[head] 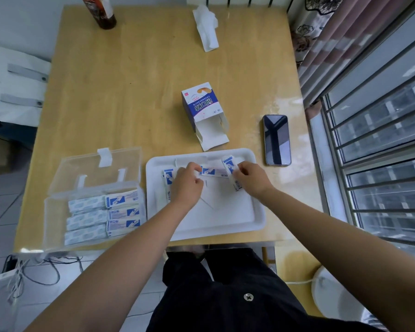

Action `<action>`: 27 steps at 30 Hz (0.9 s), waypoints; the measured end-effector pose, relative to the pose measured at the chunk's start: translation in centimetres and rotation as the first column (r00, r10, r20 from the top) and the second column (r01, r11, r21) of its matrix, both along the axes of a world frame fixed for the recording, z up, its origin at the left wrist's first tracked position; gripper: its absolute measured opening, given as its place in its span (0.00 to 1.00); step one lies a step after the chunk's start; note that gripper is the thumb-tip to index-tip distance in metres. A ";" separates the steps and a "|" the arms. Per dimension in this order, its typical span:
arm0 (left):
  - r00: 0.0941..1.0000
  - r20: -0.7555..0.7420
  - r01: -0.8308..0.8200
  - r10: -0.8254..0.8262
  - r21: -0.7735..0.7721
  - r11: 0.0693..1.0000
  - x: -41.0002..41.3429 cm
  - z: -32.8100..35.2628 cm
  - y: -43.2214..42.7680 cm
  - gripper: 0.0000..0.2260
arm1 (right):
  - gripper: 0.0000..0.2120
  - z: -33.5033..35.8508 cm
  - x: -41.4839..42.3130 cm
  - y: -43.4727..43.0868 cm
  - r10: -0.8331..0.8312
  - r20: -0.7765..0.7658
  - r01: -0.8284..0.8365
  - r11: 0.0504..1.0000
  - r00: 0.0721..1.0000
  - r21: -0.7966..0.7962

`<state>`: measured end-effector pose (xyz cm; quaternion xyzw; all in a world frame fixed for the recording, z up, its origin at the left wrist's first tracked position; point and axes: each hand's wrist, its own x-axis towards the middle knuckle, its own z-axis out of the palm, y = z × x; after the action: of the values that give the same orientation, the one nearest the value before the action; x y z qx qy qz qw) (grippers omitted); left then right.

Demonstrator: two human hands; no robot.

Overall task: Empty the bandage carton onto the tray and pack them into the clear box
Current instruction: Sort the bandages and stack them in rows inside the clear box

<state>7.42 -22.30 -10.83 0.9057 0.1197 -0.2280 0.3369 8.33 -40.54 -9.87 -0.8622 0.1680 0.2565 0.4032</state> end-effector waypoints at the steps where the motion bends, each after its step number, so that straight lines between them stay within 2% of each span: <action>1: 0.997 0.054 0.055 -0.056 0.033 0.998 0.4 -0.2 0.1 0.14 | 0.10 0.0 0.3 -0.4 0.044 0.003 -0.043 0.998 0.999 -0.039; 6: 0.954 0.128 0.246 -0.269 0.171 0.954 1.8 -1.4 -0.6 0.16 | 0.09 -0.1 0.7 -0.7 0.127 -0.039 -0.128 0.991 0.991 -0.023; 11: 0.945 0.125 0.247 -0.303 0.338 0.908 2.1 -1.8 -1.6 0.08 | 0.09 -0.6 1.0 -0.5 0.128 -0.064 -0.127 0.992 0.990 0.011; 15: 0.916 0.121 0.304 -0.383 0.414 0.858 2.4 -1.5 -1.9 0.10 | 0.11 -0.8 1.0 -0.6 0.095 -0.060 -0.094 0.995 0.994 0.019; 23: 0.937 0.074 0.299 -0.340 0.329 0.896 3.3 -1.4 -1.7 0.07 | 0.11 -1.4 0.5 -0.5 -0.072 -0.079 0.082 0.988 0.994 0.134; 25: 0.964 0.069 0.236 -0.256 0.220 0.947 3.4 -1.4 -1.6 0.06 | 0.12 -1.5 0.4 -0.4 -0.138 -0.114 0.158 0.969 0.984 0.189; 27: 0.999 -0.032 0.004 -0.006 -0.036 0.999 3.5 -1.3 -1.4 0.08 | 0.11 -1.6 0.4 -0.3 -0.203 -0.154 0.237 0.938 0.967 0.253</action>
<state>10.92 -23.74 -12.18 0.8961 0.1187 -0.2453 0.3504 8.76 -40.81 -11.47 -0.7573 0.2521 0.2840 0.5313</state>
